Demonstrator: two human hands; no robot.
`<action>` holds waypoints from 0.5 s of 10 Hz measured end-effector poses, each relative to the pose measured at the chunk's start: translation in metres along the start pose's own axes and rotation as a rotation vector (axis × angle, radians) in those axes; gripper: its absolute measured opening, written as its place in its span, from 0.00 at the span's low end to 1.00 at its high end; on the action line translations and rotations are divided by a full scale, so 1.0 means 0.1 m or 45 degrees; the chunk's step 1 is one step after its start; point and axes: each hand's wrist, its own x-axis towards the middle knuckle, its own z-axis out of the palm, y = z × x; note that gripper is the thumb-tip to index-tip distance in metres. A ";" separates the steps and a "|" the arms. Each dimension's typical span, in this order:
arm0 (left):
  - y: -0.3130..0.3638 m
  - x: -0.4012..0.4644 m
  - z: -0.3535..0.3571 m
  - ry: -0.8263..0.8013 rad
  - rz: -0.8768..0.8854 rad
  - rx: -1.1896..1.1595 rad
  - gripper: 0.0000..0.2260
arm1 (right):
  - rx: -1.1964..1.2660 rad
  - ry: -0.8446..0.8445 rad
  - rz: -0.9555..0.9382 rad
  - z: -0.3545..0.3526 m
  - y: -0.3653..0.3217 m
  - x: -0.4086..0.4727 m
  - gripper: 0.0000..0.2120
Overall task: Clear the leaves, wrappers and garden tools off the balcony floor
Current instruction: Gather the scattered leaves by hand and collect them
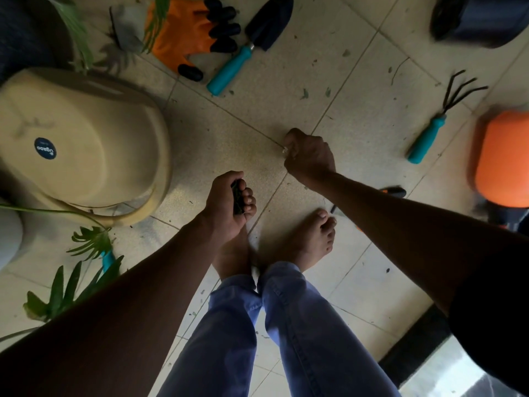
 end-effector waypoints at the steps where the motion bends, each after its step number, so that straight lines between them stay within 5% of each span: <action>1: -0.01 0.00 0.00 0.005 -0.009 -0.003 0.16 | -0.045 0.035 -0.019 0.04 0.01 0.01 0.11; 5: -0.01 -0.30 -0.04 0.017 0.006 -0.115 0.16 | 0.048 -0.051 0.154 -0.14 -0.20 0.07 0.05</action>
